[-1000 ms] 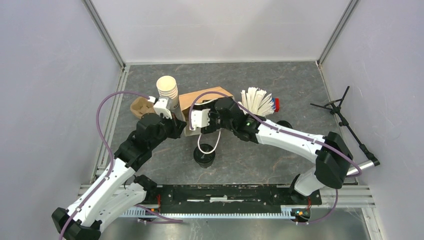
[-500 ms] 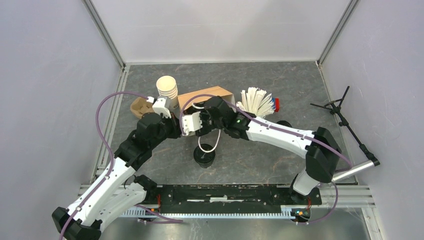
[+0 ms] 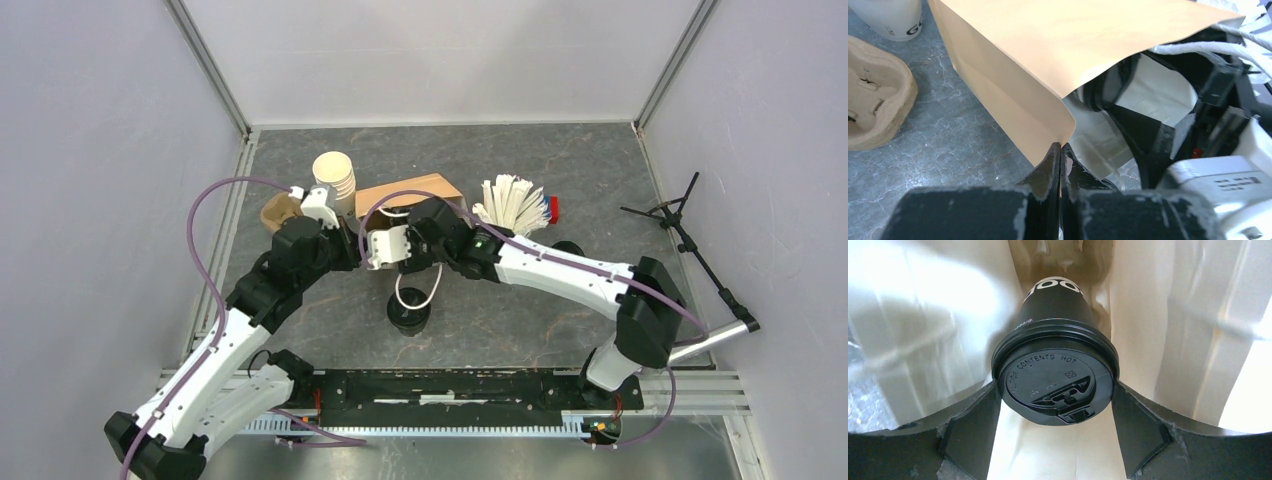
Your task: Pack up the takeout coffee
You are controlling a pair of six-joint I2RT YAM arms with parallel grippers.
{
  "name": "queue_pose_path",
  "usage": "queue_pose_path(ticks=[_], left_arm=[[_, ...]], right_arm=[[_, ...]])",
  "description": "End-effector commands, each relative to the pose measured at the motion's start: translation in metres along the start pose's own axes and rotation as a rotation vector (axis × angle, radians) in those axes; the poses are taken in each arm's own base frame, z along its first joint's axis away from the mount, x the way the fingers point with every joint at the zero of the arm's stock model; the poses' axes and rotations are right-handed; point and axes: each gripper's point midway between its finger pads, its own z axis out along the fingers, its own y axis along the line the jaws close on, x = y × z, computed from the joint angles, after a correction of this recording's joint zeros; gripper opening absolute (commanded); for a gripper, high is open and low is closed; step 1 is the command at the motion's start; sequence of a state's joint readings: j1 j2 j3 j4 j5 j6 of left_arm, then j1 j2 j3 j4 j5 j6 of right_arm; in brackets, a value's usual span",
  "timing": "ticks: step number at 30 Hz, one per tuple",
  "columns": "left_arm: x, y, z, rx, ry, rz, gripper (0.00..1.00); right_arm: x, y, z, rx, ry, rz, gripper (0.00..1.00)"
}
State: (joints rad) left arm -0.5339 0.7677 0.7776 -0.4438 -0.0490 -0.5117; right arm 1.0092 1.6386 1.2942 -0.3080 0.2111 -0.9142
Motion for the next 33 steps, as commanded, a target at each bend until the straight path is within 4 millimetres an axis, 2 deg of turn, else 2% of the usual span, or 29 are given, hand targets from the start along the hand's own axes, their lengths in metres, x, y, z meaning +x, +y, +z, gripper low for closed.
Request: queue_pose_path(ticks=[1, 6, 9, 13, 14, 17, 20, 23, 30, 33], left_arm=[[-0.029, -0.007, -0.003, 0.015, -0.045, -0.009, 0.02], [-0.037, -0.004, 0.003, 0.046, -0.021, 0.025, 0.02], [-0.038, 0.001, 0.007, 0.058, -0.005, 0.083, 0.02], [-0.043, 0.004, 0.007, 0.050, -0.019, 0.135, 0.03], [-0.044, 0.003, 0.007, 0.051, -0.015, 0.133, 0.06], [-0.042, 0.002, 0.005, 0.043, 0.009, 0.089, 0.27], [-0.035, -0.002, -0.001, 0.047, 0.059, 0.036, 0.34], [-0.030, -0.003, -0.009, 0.049, 0.072, -0.001, 0.52], [-0.021, 0.018, -0.006, -0.043, 0.058, -0.008, 0.60], [-0.019, 0.019, 0.000, -0.038, 0.069, 0.005, 0.62]], right_arm=[[0.011, -0.021, -0.040, 0.046, 0.071, 0.092, 0.80], [0.016, -0.011, -0.056, -0.001, 0.091, 0.166, 0.80], [0.014, -0.006, -0.057, -0.018, 0.076, 0.203, 0.80], [-0.001, -0.004, -0.050, -0.047, 0.018, 0.240, 0.79], [-0.004, -0.006, -0.049, -0.043, 0.012, 0.248, 0.79], [-0.007, -0.009, -0.043, -0.040, 0.011, 0.254, 0.79], [-0.008, -0.011, -0.040, -0.035, 0.013, 0.254, 0.79], [-0.009, -0.011, -0.039, -0.033, 0.008, 0.259, 0.79], [-0.008, -0.012, -0.036, -0.025, 0.020, 0.267, 0.79], [-0.009, -0.014, -0.035, -0.015, 0.019, 0.270, 0.79]])
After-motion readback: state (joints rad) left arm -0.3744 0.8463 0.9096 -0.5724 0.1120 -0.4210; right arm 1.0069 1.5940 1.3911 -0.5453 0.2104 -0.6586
